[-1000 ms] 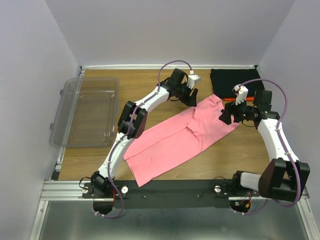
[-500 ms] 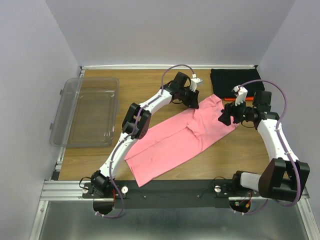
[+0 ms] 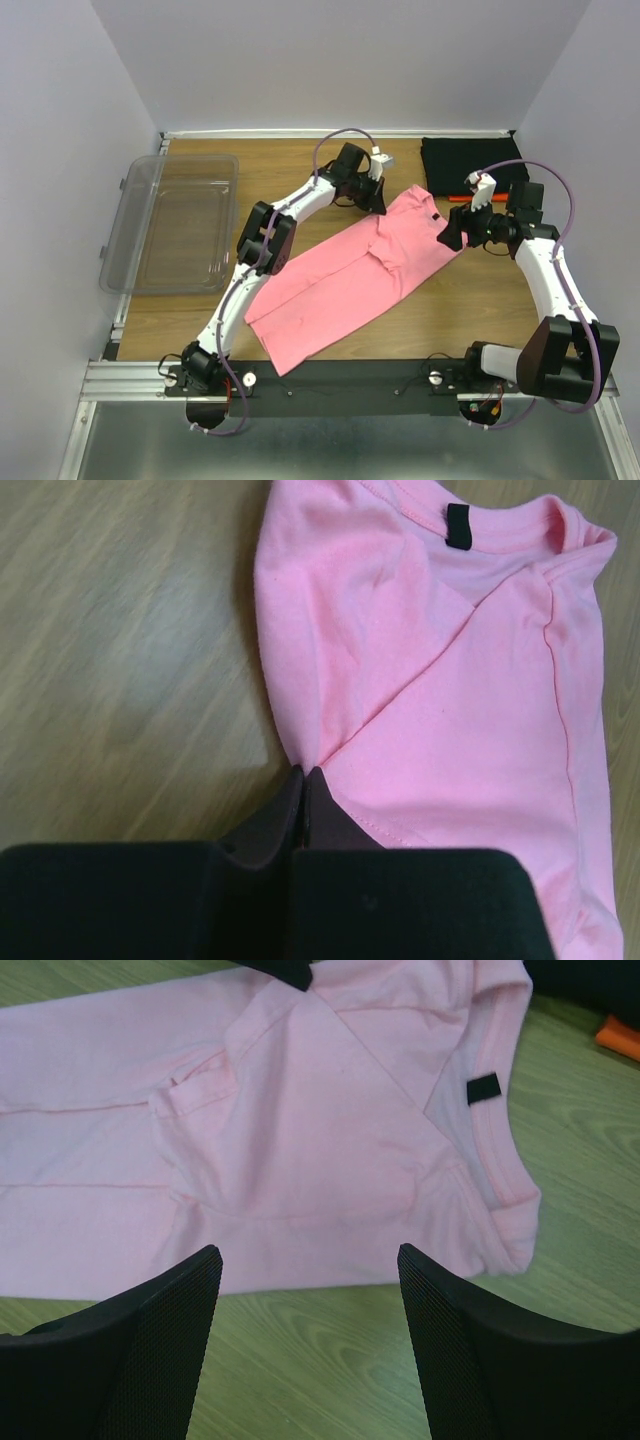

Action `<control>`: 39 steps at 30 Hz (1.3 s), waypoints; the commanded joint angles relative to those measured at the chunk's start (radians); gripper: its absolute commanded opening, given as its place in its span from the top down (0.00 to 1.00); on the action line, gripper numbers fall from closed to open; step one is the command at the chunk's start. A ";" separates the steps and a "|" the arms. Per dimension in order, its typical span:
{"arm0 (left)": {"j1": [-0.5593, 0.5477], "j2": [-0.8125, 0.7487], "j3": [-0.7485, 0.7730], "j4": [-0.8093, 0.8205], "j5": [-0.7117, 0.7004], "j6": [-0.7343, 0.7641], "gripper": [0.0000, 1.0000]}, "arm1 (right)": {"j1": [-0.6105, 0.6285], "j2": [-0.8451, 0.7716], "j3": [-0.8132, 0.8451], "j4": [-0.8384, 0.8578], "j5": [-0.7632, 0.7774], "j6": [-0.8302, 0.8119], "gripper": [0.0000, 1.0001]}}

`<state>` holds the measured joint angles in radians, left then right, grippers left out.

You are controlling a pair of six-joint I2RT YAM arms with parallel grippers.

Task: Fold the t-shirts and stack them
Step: Fold the tshirt

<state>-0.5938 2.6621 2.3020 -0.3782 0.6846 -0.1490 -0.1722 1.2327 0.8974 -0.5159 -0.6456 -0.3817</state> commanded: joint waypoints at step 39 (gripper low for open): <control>0.321 -0.654 -0.353 0.163 -0.506 -0.144 0.38 | 0.293 0.723 0.352 0.507 0.306 0.852 0.25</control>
<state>-0.2768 2.2833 2.1021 -0.3580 0.3321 -0.3725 0.0872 1.8553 1.1793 -0.1551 -0.6086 0.1471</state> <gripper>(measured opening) 0.612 0.758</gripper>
